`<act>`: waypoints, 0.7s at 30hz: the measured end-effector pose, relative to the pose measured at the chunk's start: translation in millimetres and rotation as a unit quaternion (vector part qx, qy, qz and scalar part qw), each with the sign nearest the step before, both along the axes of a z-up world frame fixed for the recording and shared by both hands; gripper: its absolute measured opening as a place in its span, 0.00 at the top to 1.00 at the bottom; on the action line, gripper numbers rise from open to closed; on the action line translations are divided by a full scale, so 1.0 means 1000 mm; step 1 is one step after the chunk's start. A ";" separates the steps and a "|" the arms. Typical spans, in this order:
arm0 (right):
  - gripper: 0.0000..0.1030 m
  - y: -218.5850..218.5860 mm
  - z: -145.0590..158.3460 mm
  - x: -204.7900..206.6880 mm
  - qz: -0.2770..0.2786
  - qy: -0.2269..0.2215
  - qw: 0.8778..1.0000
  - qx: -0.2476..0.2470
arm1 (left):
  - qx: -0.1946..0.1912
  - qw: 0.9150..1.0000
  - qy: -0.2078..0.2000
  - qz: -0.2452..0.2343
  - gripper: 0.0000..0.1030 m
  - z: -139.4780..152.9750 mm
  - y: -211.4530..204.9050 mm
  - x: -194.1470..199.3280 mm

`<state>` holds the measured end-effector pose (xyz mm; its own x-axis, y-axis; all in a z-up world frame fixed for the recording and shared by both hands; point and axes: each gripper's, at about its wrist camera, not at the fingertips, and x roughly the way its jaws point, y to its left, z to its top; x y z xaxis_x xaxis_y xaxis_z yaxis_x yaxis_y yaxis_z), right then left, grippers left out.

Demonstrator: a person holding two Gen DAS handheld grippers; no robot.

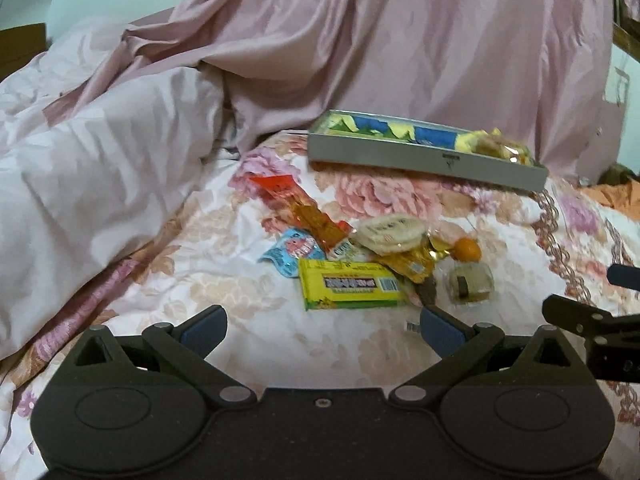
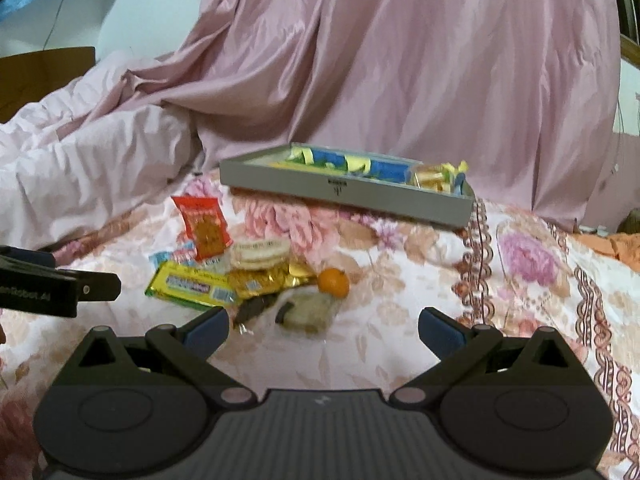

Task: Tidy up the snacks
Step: 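Withdraw both tools from the tray back over the remaining snacks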

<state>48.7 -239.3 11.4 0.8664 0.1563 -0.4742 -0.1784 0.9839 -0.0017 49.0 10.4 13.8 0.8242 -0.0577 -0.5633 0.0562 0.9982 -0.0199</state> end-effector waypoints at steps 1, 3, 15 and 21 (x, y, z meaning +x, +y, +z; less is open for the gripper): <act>0.00 0.000 -0.002 0.001 -0.002 0.003 1.000 0.000 | 0.003 1.000 0.001 -0.004 0.01 -0.001 -0.001 0.000; 0.00 -0.001 -0.004 0.002 -0.003 0.007 1.000 -0.001 | 0.007 1.000 0.002 -0.009 0.01 -0.002 -0.003 0.001; 0.00 -0.002 -0.022 0.019 0.003 0.031 1.000 0.000 | 0.014 0.999 0.033 -0.039 0.01 -0.016 -0.013 0.017; 0.00 -0.005 -0.028 0.035 0.011 0.048 0.999 0.003 | 0.016 0.996 0.044 -0.079 0.01 -0.023 -0.025 0.032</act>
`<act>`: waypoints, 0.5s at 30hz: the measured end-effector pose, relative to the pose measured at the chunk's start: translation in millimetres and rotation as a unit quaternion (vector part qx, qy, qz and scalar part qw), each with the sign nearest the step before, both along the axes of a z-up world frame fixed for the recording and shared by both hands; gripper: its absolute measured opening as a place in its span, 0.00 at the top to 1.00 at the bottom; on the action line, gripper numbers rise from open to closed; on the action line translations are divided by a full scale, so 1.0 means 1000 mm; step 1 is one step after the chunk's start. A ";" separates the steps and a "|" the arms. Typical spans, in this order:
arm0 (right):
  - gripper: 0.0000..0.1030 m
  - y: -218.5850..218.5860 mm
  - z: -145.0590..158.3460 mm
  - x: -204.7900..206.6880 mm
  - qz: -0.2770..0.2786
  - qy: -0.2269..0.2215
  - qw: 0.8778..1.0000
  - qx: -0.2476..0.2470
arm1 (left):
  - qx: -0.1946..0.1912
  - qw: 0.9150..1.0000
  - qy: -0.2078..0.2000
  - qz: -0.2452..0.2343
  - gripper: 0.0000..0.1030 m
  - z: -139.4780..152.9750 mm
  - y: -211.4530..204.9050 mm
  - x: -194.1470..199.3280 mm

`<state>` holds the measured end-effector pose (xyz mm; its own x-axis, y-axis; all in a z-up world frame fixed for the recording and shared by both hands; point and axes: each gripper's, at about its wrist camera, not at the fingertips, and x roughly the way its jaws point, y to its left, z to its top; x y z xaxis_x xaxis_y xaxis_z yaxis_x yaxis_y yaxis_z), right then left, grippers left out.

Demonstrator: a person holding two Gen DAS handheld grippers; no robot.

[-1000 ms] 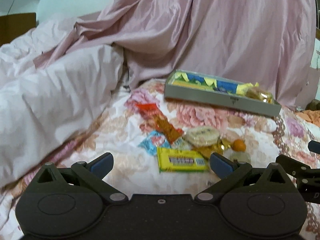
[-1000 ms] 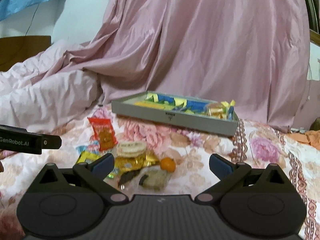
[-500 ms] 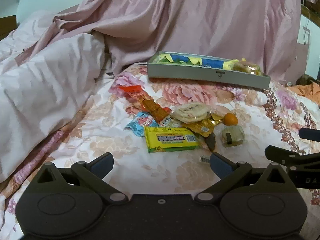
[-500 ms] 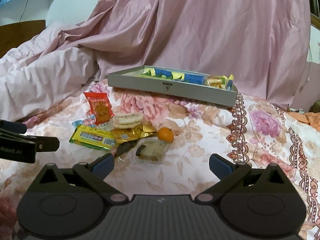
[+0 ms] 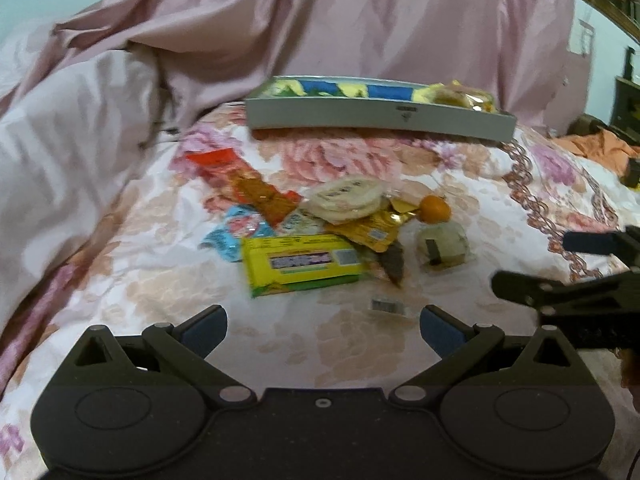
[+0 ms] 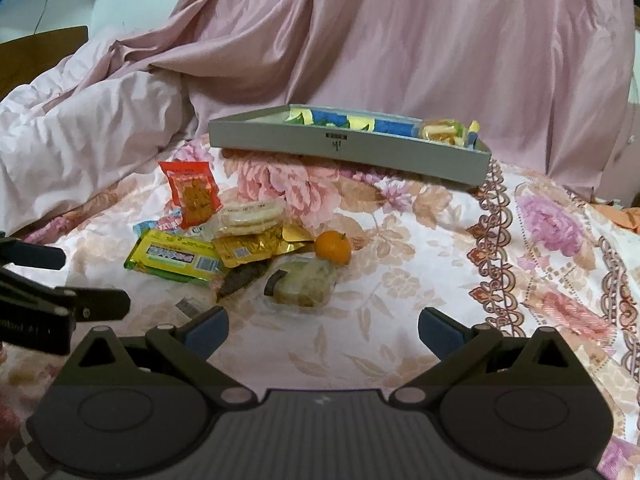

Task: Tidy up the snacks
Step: 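Withdraw both tools from the tray back over the remaining snacks, then grasp the dark dried snack with the left tool while the right tool grasps the wrapped round cookie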

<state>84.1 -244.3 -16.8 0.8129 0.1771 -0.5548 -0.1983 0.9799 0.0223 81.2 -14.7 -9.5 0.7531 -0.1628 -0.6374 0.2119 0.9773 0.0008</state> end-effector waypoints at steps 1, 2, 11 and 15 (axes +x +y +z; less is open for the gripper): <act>0.00 -0.001 -0.001 0.005 -0.001 0.003 1.000 0.001 | 0.001 1.000 0.002 -0.009 0.01 -0.001 -0.003 0.004; 0.00 -0.002 -0.001 0.009 -0.002 0.005 1.000 0.002 | 0.003 1.000 0.005 -0.017 0.01 -0.003 -0.006 0.007; 0.00 -0.007 -0.013 0.069 0.051 0.072 0.996 0.026 | 0.006 0.998 0.026 -0.063 0.01 -0.019 -0.019 0.036; 0.00 -0.006 -0.018 0.089 0.054 0.094 0.993 0.049 | 0.005 0.996 0.037 -0.082 0.01 -0.026 -0.023 0.044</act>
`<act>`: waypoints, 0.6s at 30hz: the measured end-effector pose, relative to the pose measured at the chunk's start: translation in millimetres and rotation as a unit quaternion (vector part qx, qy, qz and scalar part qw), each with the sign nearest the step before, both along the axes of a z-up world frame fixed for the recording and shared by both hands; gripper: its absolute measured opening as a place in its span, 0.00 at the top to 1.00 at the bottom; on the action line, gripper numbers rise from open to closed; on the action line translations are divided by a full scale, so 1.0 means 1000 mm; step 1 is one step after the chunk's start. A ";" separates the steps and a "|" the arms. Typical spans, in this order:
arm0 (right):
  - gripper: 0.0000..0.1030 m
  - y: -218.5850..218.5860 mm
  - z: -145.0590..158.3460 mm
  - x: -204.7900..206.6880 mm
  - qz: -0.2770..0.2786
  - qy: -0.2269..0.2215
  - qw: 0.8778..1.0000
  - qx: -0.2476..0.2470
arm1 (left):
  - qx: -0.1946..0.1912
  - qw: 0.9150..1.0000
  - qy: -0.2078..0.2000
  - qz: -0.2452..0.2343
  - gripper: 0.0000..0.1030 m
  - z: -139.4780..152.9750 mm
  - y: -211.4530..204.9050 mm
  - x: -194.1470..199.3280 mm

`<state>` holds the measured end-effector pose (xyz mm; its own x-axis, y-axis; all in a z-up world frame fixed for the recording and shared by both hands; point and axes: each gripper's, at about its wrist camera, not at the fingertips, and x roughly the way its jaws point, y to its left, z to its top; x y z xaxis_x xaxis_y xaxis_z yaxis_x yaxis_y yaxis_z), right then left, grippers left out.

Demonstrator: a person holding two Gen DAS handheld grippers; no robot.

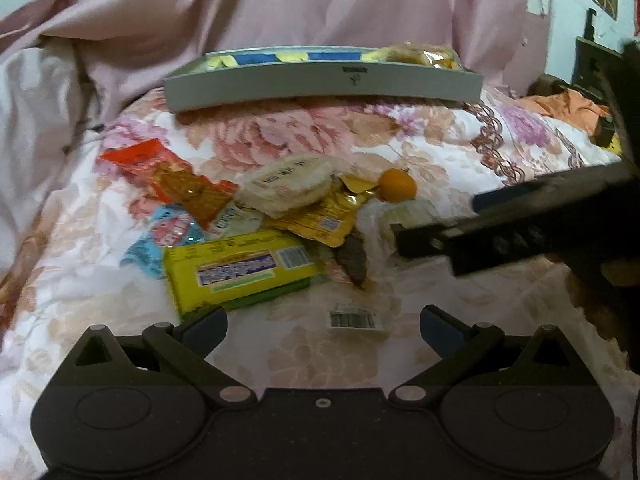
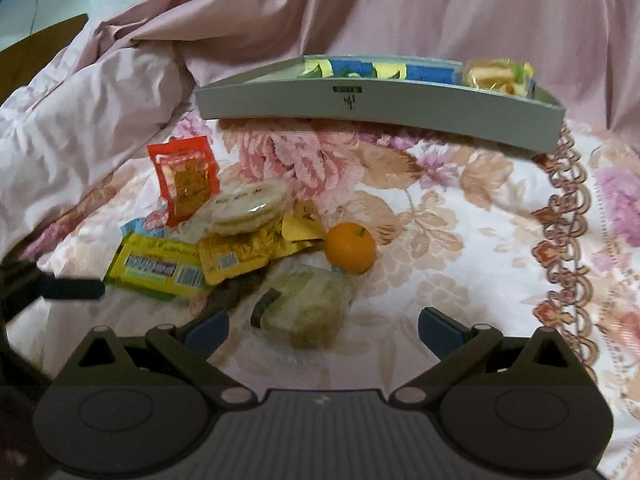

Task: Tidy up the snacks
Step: 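Grasp the dark dried snack with the left tool while the right tool grasps the wrapped round cookie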

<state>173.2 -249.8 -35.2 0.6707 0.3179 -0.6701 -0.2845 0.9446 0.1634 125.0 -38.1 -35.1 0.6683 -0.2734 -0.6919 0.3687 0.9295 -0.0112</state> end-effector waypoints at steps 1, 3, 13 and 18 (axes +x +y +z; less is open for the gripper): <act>0.00 0.001 -0.001 0.005 0.000 0.005 1.000 0.003 | -0.001 1.000 0.002 -0.004 0.01 -0.001 -0.001 0.002; 0.00 0.004 -0.003 0.014 0.001 0.015 1.000 0.006 | -0.001 1.000 0.005 -0.009 0.02 -0.003 -0.003 0.005; 0.14 0.013 -0.011 0.030 0.014 0.032 0.999 -0.019 | 0.005 1.000 0.018 -0.008 0.24 -0.013 -0.006 0.016; 0.32 0.003 -0.009 0.025 0.009 0.022 1.000 -0.017 | -0.007 1.000 0.018 -0.020 0.45 -0.013 -0.010 0.016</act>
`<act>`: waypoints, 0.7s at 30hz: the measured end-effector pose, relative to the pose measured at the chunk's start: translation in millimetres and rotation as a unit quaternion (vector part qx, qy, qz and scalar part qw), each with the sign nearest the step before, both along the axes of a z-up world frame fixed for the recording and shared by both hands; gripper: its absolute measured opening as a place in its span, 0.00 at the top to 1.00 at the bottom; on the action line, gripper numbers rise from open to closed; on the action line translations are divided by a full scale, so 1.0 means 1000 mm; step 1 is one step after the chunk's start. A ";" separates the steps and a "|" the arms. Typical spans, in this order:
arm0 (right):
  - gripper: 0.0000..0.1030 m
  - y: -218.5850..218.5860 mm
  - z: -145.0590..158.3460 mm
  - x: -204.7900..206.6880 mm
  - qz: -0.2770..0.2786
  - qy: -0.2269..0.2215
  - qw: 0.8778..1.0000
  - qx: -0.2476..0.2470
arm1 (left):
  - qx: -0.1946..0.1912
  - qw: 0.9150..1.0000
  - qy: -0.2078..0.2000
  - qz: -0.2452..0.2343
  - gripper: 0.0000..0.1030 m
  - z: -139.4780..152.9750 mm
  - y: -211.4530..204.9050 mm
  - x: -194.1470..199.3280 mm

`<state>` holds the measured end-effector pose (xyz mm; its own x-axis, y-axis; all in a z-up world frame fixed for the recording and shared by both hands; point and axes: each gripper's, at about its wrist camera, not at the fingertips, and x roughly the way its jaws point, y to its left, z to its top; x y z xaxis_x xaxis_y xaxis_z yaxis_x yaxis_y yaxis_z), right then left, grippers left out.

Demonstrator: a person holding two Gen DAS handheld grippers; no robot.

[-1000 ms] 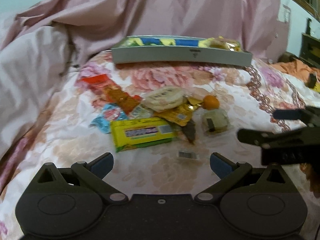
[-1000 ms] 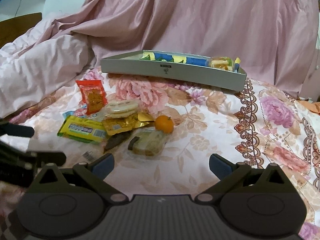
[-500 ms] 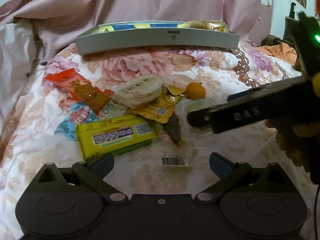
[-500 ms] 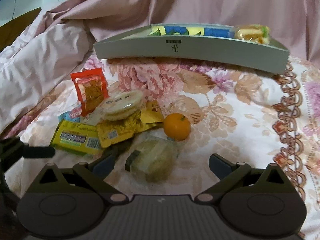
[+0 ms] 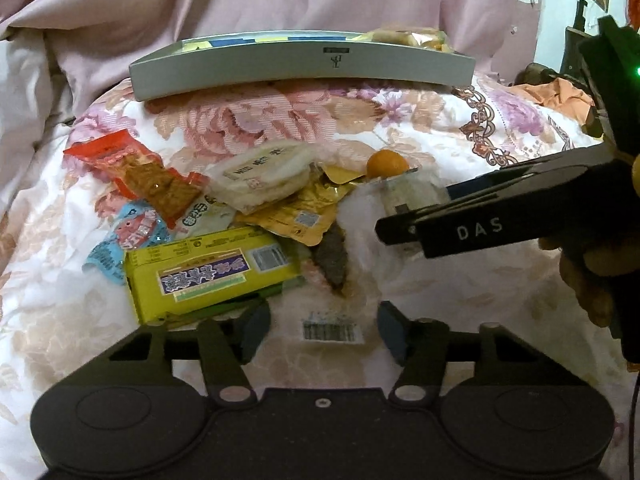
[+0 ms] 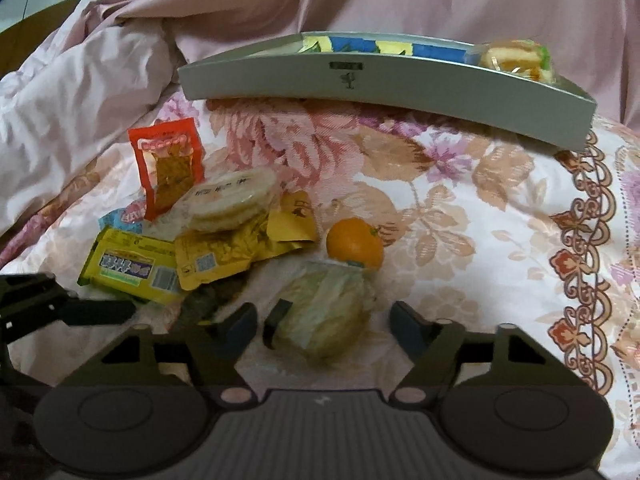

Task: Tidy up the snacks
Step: 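Grasp the dark dried snack with the left tool while the right tool grasps the wrapped round cookie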

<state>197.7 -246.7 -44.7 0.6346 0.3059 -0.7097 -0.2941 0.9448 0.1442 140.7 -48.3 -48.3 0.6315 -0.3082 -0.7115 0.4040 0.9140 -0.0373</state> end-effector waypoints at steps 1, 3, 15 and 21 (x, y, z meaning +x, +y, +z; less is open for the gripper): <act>0.37 -0.002 0.000 -0.001 -0.002 -0.002 1.000 0.004 | -0.002 1.000 0.000 0.002 0.49 0.000 0.000 0.000; 0.39 -0.006 0.000 -0.003 -0.007 -0.005 1.000 0.009 | -0.009 1.000 0.002 0.007 0.49 0.000 0.001 0.001; 0.43 -0.011 0.001 -0.036 0.016 0.000 1.000 0.017 | -0.016 0.999 0.038 0.023 0.50 0.006 0.011 -0.015; 0.43 -0.009 0.006 -0.059 0.046 0.013 0.999 0.015 | -0.024 0.996 0.072 0.039 0.50 0.012 0.026 -0.034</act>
